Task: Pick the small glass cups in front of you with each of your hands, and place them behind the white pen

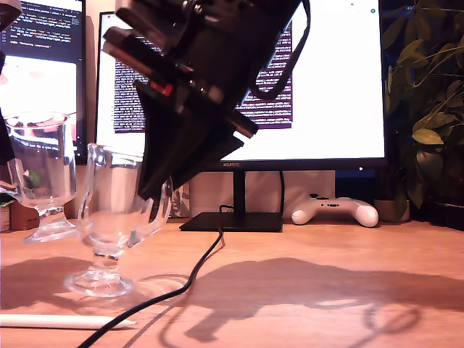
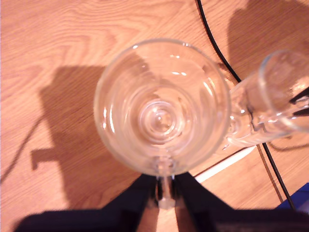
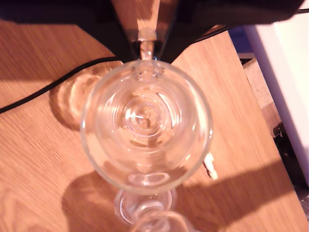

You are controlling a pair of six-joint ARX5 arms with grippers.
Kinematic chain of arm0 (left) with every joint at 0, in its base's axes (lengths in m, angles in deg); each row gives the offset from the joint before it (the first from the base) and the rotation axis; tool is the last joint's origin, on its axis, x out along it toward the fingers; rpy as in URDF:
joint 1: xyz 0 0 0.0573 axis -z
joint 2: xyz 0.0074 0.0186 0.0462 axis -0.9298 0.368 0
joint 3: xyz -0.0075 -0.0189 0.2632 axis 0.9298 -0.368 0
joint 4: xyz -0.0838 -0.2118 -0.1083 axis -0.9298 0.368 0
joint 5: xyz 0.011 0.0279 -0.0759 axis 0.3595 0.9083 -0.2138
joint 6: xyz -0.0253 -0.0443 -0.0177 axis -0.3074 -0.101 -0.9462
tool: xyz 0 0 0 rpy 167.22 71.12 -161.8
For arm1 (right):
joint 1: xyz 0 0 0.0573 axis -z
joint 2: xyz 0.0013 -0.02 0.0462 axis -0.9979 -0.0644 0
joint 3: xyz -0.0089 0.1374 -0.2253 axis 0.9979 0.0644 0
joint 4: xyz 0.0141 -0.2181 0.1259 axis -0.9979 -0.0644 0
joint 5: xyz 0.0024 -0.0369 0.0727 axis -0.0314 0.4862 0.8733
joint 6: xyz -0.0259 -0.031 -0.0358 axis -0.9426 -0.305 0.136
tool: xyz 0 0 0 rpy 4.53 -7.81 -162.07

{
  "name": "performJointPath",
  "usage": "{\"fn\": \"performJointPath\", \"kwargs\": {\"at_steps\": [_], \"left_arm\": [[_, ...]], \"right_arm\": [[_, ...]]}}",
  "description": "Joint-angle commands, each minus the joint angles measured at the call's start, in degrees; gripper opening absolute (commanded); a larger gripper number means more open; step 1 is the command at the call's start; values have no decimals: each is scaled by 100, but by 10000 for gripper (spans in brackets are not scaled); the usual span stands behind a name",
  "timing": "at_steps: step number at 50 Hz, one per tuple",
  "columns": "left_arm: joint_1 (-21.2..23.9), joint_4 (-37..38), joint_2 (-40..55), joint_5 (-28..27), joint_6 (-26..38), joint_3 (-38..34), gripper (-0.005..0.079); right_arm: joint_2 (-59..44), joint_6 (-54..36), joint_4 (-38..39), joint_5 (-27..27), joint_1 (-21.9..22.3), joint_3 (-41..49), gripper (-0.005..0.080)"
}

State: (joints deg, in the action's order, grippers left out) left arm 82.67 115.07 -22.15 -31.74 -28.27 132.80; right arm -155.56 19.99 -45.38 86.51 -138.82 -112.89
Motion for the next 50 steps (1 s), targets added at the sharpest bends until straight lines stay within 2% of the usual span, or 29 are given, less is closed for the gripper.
{"fn": "performJointPath", "kwargs": {"at_steps": [1, 7, 39, 50], "left_arm": [[31, -85, -92, -46, -26, -101, -24], [72, -85, -92, -44, -26, -101, -24], [81, -46, -92, -68, -26, -101, -24], [81, -22, -92, -107, -28, -101, -24]], "right_arm": [[9, 26, 129, -4, -39, -85, -13], [7, 24, 85, -133, -42, -85, -13], [-9, 70, -42, -131, -39, -85, -12], [-9, 79, -46, -125, -42, -85, 59]]}}
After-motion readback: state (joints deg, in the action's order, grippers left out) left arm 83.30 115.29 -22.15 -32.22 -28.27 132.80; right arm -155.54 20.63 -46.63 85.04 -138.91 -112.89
